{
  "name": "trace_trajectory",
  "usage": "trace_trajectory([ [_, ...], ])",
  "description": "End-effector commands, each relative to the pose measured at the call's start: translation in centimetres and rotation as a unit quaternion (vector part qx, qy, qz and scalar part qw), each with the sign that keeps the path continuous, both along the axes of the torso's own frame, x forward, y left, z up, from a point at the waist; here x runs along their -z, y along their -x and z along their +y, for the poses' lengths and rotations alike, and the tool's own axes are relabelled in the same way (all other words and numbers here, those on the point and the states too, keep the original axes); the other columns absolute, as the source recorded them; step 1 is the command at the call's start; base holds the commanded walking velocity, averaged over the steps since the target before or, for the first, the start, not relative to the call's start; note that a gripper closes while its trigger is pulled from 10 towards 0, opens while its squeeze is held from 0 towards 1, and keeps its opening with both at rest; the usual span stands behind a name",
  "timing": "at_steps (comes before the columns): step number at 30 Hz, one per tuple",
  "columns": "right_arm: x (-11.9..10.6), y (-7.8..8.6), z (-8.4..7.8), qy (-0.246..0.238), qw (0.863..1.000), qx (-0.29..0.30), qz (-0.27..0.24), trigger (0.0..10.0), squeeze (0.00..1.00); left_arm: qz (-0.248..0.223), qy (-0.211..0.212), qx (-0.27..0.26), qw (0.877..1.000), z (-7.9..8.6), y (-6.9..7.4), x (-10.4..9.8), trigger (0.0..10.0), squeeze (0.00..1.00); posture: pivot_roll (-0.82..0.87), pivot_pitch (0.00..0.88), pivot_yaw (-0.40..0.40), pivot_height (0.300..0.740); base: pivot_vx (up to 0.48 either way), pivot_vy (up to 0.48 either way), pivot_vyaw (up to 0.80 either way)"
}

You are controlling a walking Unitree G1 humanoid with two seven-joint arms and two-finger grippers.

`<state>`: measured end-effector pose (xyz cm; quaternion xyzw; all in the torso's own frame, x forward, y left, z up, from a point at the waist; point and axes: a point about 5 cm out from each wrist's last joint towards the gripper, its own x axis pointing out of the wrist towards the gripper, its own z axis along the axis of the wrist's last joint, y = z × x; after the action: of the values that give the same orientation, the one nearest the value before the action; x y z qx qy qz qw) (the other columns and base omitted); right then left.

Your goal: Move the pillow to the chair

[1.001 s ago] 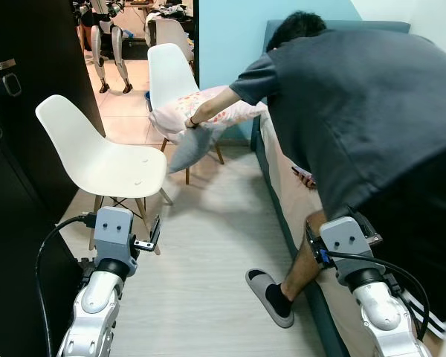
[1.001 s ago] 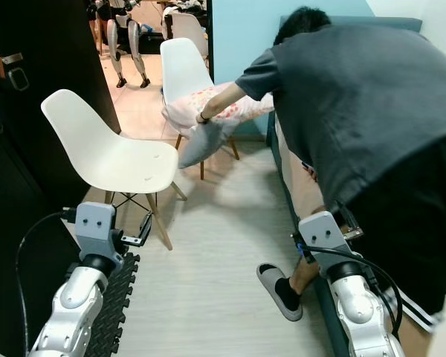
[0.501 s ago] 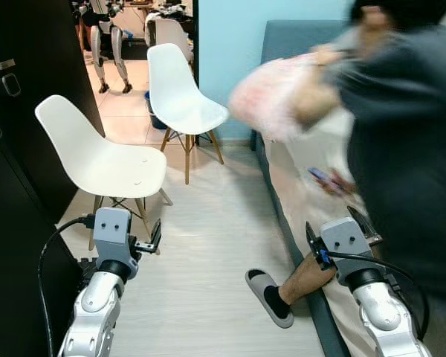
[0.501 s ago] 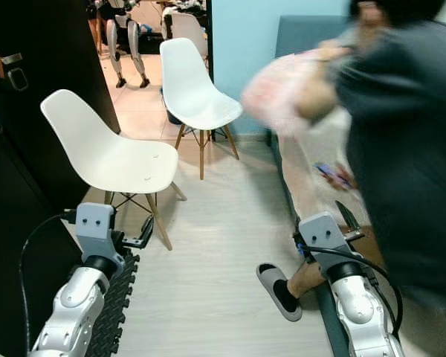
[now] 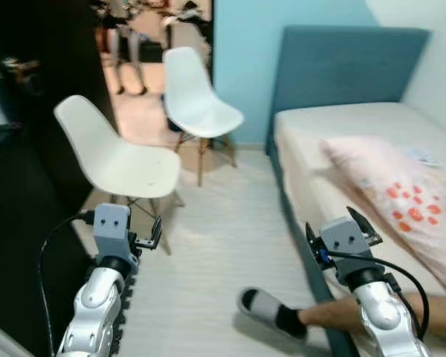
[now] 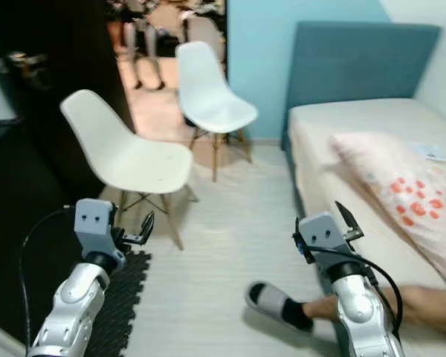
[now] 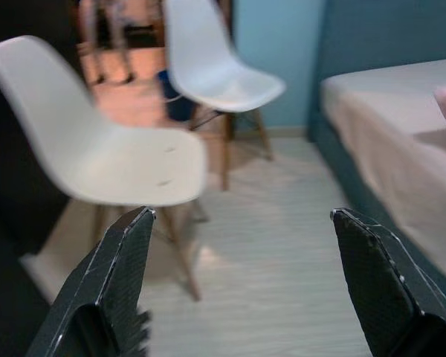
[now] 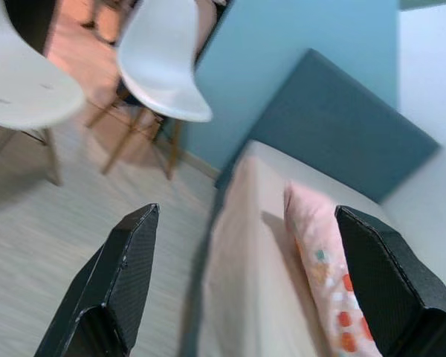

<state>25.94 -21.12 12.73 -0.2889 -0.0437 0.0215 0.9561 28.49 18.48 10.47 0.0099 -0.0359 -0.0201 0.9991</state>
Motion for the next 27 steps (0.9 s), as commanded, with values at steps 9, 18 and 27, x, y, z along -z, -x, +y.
trace_trajectory([
  [9, 0.24, -0.01, -0.07, -0.003, 1.000, -0.002, 0.006, 10.0, 0.00, 0.005, 0.001, 0.006, 1.000, -0.13, -0.07, 0.00, 8.2, 0.00, -0.07, 0.011, -0.016, 0.740, 0.000, 0.000, 0.00],
  [18, 0.27, 0.04, -0.11, -0.002, 1.000, -0.003, 0.007, 10.0, 0.00, 0.005, 0.002, 0.006, 1.000, -0.17, -0.02, 0.00, 8.1, 0.00, -0.07, 0.012, -0.019, 0.740, 0.000, 0.000, 0.00],
  [27, 0.45, -0.03, -0.08, -0.005, 1.000, -0.005, 0.014, 10.0, 0.00, 0.007, 0.000, 0.008, 1.000, -0.15, 0.00, 0.11, 7.7, 0.00, -0.07, 0.003, -0.019, 0.740, 0.114, 0.000, 0.51],
])
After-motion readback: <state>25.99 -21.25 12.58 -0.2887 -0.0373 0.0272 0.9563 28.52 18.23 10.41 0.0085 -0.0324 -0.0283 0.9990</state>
